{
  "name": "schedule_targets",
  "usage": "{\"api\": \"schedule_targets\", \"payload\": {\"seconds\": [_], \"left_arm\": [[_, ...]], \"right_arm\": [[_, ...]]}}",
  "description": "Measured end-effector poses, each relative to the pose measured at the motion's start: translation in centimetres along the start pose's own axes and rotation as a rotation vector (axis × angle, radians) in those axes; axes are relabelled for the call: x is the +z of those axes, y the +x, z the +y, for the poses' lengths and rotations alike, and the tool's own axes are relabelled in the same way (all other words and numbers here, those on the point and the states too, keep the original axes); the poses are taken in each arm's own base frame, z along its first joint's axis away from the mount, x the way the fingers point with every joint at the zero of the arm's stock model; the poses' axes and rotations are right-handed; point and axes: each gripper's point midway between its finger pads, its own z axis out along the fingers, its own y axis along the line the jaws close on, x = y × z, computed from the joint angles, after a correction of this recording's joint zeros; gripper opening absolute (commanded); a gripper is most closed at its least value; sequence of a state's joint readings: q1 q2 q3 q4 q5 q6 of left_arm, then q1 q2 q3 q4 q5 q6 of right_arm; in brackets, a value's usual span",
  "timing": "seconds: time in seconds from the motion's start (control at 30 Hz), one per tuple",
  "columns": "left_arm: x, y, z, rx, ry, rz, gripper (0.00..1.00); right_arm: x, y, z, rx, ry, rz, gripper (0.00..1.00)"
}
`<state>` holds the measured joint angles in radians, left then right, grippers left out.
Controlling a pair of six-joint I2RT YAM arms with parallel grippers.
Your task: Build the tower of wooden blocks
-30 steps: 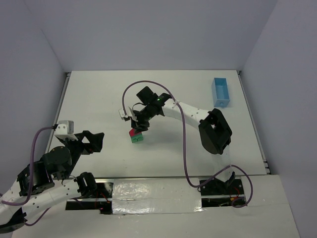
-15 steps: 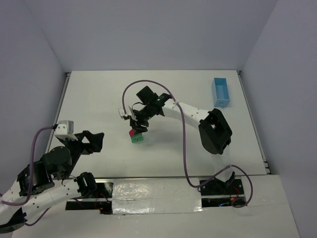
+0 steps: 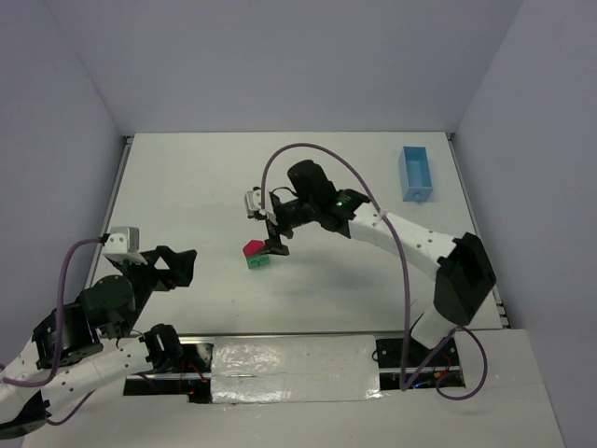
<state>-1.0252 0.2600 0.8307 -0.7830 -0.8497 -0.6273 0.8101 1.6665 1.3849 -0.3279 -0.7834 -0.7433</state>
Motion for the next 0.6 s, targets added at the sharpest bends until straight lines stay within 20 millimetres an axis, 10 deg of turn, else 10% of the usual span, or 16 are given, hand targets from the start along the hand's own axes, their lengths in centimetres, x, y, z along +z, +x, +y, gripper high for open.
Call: {"api": "schedule_targets", "payload": {"seconds": [0.2,0.6], "left_arm": [[0.7,0.7,-0.6,0.039,-0.012,0.035,0.99],[0.8,1.0,-0.8,0.051,-0.012,0.047,0.99]], "right_arm": [[-1.0,-0.3,0.0,-0.008,0.083,-0.007,1.0],[3.7,7.9,-1.3,0.037,0.015,0.174,0.89]]}}
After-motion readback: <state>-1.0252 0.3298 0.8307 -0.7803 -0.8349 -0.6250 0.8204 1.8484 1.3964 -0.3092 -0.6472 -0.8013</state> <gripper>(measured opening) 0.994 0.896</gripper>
